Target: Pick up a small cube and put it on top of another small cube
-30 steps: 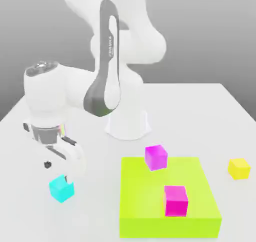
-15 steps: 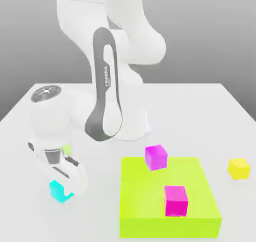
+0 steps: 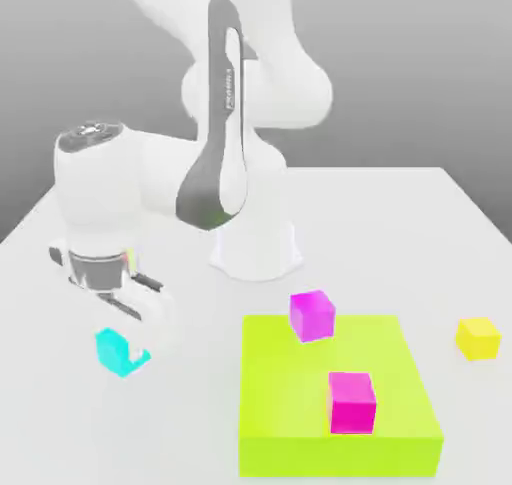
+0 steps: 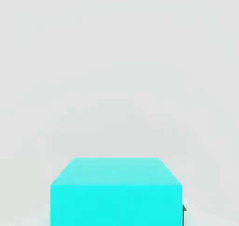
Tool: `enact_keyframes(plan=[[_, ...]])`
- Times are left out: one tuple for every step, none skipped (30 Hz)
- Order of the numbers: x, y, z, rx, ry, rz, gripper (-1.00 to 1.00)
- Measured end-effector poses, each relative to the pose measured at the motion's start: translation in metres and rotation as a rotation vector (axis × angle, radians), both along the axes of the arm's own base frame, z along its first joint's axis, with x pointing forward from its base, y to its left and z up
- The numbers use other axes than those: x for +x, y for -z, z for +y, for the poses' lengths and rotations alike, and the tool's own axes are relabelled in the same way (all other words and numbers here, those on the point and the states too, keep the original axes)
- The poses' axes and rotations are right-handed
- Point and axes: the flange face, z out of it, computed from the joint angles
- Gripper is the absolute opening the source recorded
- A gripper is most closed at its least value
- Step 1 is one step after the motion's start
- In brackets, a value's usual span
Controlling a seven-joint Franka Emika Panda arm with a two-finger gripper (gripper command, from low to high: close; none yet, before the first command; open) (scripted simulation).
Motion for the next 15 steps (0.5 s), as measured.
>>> enact_keyframes(plan=[[0.011, -0.004, 0.019, -0.003, -0.093, -0.007, -1.0], [0.021, -0.009, 0.039, -0.007, -0.188, -0.015, -1.0], [0.031, -0.013, 0.06, -0.011, -0.284, -0.024, -1.0], [0.039, -0.018, 0.083, -0.016, -0.383, -0.032, -1.0], [0.046, -0.024, 0.107, -0.021, -0.483, -0.041, -1.0], [0.052, -0.029, 0.132, -0.027, -0.586, -0.05, -1.0], [0.055, -0.034, 0.157, -0.032, -0.689, -0.058, -1.0], [0.056, -0.038, 0.183, -0.036, -0.793, -0.063, -1.0], [0.053, -0.04, 0.21, -0.037, -0.899, -0.065, -1.0], [0.047, -0.042, 0.237, -0.037, -1.006, -0.063, -1.0], [0.039, -0.042, 0.264, -0.037, -1.113, -0.06, -1.0], [0.029, -0.042, 0.29, -0.035, -1.221, -0.055, -1.0], [0.016, -0.042, 0.315, -0.034, -1.329, -0.049, -1.0], [0.002, -0.041, 0.339, -0.032, -1.438, -0.042, -1.0], [-0.014, -0.04, 0.362, -0.03, -1.546, -0.034, -1.0]])
